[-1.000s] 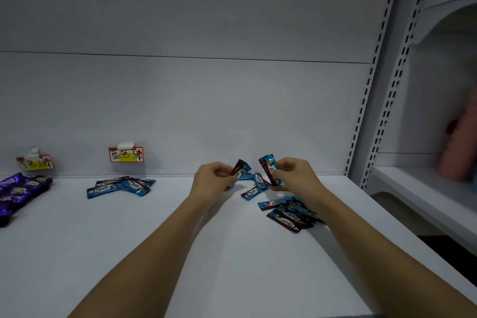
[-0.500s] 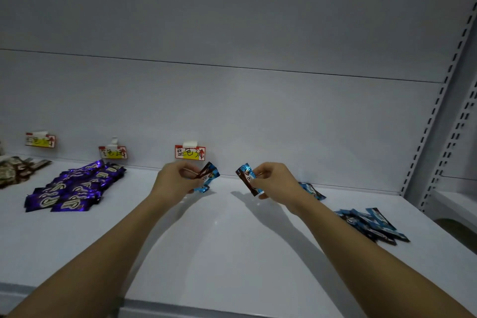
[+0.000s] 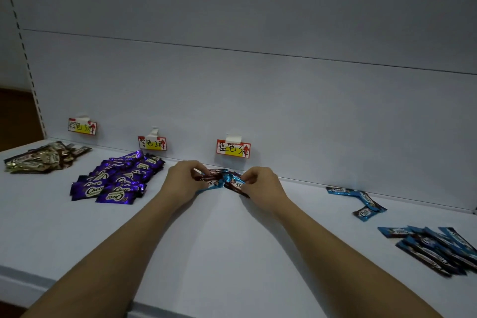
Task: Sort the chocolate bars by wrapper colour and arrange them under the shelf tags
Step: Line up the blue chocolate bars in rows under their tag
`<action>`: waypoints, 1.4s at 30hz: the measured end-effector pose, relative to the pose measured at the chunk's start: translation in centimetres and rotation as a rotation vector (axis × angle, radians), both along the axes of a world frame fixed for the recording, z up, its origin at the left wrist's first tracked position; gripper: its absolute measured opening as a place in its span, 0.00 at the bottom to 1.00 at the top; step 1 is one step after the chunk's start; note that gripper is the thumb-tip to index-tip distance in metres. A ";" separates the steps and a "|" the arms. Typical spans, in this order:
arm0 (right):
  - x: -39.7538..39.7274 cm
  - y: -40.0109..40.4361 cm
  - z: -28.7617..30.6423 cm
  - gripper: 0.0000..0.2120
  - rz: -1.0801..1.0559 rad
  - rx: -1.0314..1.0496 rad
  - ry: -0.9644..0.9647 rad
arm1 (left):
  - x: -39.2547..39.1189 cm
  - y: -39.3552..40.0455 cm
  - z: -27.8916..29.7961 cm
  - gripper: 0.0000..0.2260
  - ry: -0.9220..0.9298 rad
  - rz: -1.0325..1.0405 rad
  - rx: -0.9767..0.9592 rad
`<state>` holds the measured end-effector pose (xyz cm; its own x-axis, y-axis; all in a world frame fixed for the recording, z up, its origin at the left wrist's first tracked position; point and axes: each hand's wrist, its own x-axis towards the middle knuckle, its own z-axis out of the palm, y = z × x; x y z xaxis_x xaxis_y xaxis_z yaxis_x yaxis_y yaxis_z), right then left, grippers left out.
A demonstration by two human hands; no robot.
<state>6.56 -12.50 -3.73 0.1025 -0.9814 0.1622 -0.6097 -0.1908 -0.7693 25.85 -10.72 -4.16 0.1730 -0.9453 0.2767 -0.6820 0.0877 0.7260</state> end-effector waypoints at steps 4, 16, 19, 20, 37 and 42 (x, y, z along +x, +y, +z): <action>0.4 -0.7 -2.0 0.09 -0.014 -0.178 0.118 | 0.6 -0.7 -1.0 0.10 -0.103 -0.003 -0.022; -1.1 -1.7 -2.3 0.08 -0.032 -0.235 0.093 | 0.6 -0.6 -1.2 0.15 -0.277 -0.006 -0.098; -1.5 -1.5 -2.1 0.08 -0.038 -0.218 0.077 | 0.2 -0.4 -1.3 0.14 -0.325 -0.004 -0.123; -1.6 -1.5 -2.1 0.08 -0.040 -0.213 0.072 | 0.0 -0.3 -1.3 0.13 -0.351 -0.008 -0.130; -4.5 1.9 0.7 0.14 0.007 -0.162 0.331 | -6.4 2.7 0.5 0.23 -0.651 0.036 -0.038; -9.5 3.3 1.6 0.12 -0.011 -0.139 0.391 | -11.1 2.9 1.7 0.22 -0.555 -0.043 -0.036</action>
<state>-2.96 -9.18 -2.09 0.1718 -0.9544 0.2440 -0.8536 -0.2678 -0.4468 14.73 -7.78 -2.48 -0.0468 -0.9364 0.3478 -0.9565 0.1424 0.2547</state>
